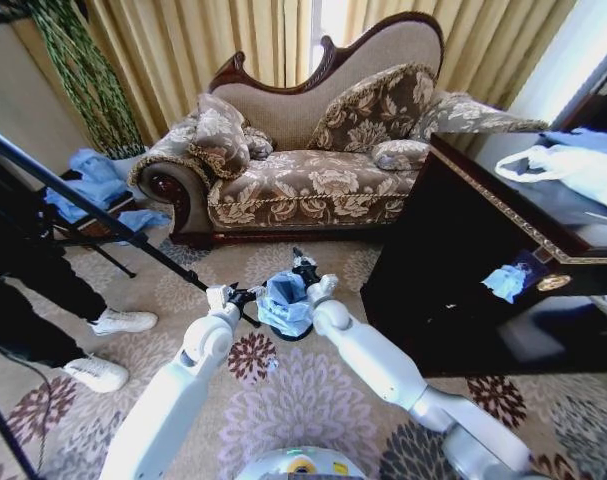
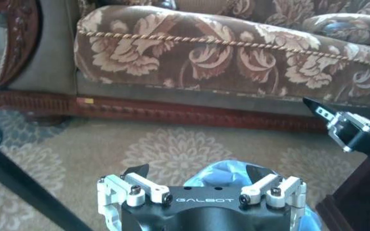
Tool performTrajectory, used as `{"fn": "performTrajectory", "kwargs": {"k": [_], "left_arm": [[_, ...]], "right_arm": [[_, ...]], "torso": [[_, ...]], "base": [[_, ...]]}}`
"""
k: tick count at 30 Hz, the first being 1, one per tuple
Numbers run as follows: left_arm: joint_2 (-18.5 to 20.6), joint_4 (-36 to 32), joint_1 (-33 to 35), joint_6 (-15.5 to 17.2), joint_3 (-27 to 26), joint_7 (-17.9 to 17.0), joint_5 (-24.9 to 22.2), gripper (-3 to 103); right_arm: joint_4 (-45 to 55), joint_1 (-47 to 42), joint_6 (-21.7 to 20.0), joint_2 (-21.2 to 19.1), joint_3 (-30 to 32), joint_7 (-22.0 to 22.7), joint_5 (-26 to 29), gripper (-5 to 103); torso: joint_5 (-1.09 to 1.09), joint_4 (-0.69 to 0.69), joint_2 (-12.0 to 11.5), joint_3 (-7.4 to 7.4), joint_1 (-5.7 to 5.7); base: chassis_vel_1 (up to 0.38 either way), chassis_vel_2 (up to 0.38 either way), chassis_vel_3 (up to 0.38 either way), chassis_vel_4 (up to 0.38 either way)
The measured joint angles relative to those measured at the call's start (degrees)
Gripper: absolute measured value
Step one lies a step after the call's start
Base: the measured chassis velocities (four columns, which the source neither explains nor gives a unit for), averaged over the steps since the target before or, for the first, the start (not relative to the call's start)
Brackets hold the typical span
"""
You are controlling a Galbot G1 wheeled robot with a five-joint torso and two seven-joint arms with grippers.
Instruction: Place a garbage bag over the trash bin.
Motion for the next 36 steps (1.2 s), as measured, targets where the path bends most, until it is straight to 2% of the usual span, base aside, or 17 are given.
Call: {"fn": "performTrajectory", "kwargs": {"k": [4,8,10,12,14,15,18,19,20,27,28,31,36], "left_arm": [[0.5,-0.3,-0.2,-0.7,-0.2,1.5,1.1,100],[1.9,-0.6,-0.5,-1.8,-0.4,2.9,3.2,100],[3.4,-0.1,-0.4,-3.4,-0.7,4.3,6.2,100],[3.7,0.1,-0.4,-3.8,-0.8,4.5,6.9,100],[5.0,1.3,-0.5,-7.2,-0.8,5.9,10.2,100],[5.0,1.3,-0.5,-7.2,-0.8,5.9,10.2,100],[6.7,2.0,-0.8,-10.0,-0.8,9.1,9.7,100],[6.7,2.0,-0.8,-10.0,-0.8,9.1,9.7,100],[7.2,2.3,-1.1,-10.8,-0.8,10.9,8.8,100],[8.9,2.8,-2.4,-11.9,-0.7,14.9,7.1,100],[9.2,2.8,-2.6,-12.0,-0.7,16.6,6.6,100],[9.3,3.1,-2.7,-13.1,-0.8,18.4,6.4,100],[9.1,3.2,-2.4,-14.4,-0.7,20.0,6.5,100]], "right_arm": [[0.0,-0.7,0.2,-1.2,0.8,0.4,-3.5,0],[1.2,-2.1,0.0,-2.0,1.8,2.9,-6.8,0],[2.5,-3.6,-0.7,-2.5,3.0,5.2,-10.3,0],[2.7,-4.0,-0.9,-2.7,3.3,5.8,-11.0,0],[3.3,-6.5,-1.3,-3.9,5.5,6.5,-12.7,0],[3.3,-6.5,-1.3,-3.9,5.5,6.5,-12.7,0],[3.7,-8.9,0.7,-4.9,9.1,1.2,-12.0,0],[3.7,-8.9,0.7,-4.9,9.1,1.2,-12.0,0],[4.2,-9.6,1.6,-5.3,10.4,-0.6,-11.5,0],[8.7,-12.0,1.1,-7.5,11.4,-1.7,-10.9,0],[10.1,-12.9,0.9,-8.3,11.4,-2.4,-10.6,0],[10.7,-13.9,0.9,-9.1,11.8,-4.2,-10.7,0],[11.3,-15.3,1.0,-10.5,12.3,-6.5,-11.0,0]], "torso": [[0.0,0.01,0.0,0.0,0.0],[0.01,0.01,0.0,0.0,0.0],[0.0,0.03,0.0,0.0,-0.01],[0.0,0.03,0.0,-0.01,-0.01],[0.0,0.01,0.0,0.0,-0.01],[0.0,0.01,0.0,0.0,-0.01],[0.01,0.0,0.0,-0.01,-0.01],[0.01,0.0,0.0,-0.01,-0.01],[0.0,0.02,0.0,-0.01,-0.01],[0.0,0.01,0.0,-0.01,-0.01],[0.0,0.01,0.0,-0.01,-0.01],[0.0,0.01,0.0,-0.01,-0.01],[0.0,0.01,0.0,-0.01,-0.01]], "base": [[0.0,0.0,0.0,0.0],[0.0,0.0,0.0,0.0],[0.0,0.0,0.0,0.0],[0.0,0.0,0.0,0.0],[0.0,0.0,0.0,0.0],[0.0,0.0,0.0,0.0],[0.0,0.0,0.0,0.0],[0.0,0.0,0.0,0.0],[0.0,0.0,0.0,0.0],[0.0,0.0,0.0,0.0],[0.0,0.0,0.0,0.0],[0.0,0.0,0.0,0.0],[0.0,0.0,0.0,0.0]]}}
